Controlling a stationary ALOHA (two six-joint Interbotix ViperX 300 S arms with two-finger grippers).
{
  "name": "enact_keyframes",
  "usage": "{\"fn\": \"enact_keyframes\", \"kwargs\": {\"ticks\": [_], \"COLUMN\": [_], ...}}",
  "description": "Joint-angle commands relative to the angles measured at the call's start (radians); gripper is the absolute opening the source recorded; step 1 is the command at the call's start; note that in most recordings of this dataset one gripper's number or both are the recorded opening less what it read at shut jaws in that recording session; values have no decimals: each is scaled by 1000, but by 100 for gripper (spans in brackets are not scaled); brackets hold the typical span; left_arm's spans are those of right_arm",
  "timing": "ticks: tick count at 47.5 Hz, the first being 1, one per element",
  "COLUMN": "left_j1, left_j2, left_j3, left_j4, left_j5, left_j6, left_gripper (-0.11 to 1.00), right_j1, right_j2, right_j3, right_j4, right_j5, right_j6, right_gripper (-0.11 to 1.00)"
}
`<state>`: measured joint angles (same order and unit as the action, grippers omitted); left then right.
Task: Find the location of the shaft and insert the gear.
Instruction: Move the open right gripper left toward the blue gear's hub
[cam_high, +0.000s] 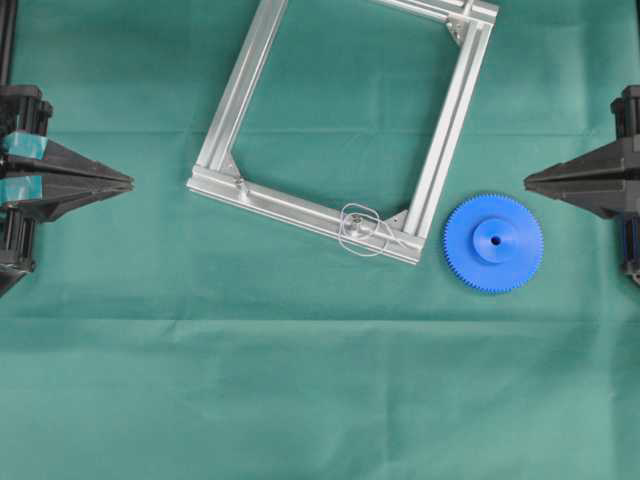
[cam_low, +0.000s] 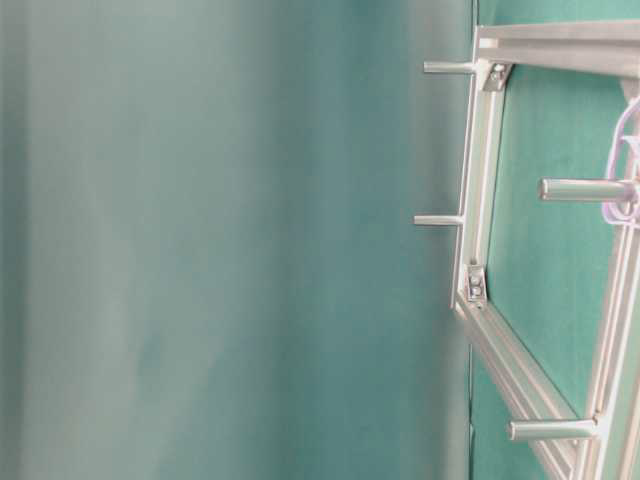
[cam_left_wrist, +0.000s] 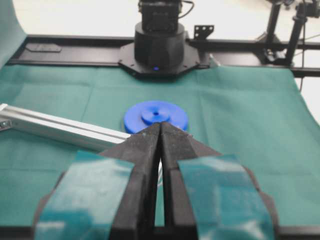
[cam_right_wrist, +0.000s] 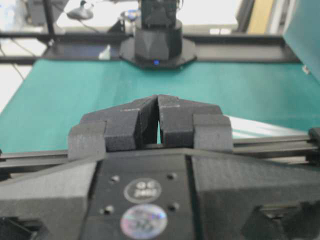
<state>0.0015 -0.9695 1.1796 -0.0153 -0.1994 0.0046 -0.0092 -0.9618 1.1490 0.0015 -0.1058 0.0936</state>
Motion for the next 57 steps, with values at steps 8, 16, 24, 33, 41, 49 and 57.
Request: {"fn": "enact_keyframes", "kwargs": {"ticks": [8, 16, 24, 33, 41, 49, 57], "left_j1": [2, 2, 2, 2, 2, 2, 2], "left_j2": [6, 6, 6, 6, 6, 6, 6], "left_j3": [-28, -29, -29, -29, -29, -29, -29], "left_j4": [-2, -2, -3, -2, -3, -2, -3], "left_j5": [2, 2, 2, 6, 12, 17, 17], "left_j6": [-5, -6, -6, -6, -6, -6, -6], "left_gripper": [0, 0, 0, 0, 0, 0, 0], "right_j1": [-12, -17, -17, -18, -18, -18, -18], "right_j2": [8, 9, 15, 15, 18, 34, 52], "right_j3": [-43, -49, -49, -52, -64, -95, -124], "right_j4": [2, 2, 2, 2, 3, 2, -2], "right_j5": [41, 64, 64, 81, 196, 380, 557], "right_j6": [29, 31, 31, 31, 41, 95, 138], "right_gripper": [13, 62, 92, 91, 91, 91, 91]}}
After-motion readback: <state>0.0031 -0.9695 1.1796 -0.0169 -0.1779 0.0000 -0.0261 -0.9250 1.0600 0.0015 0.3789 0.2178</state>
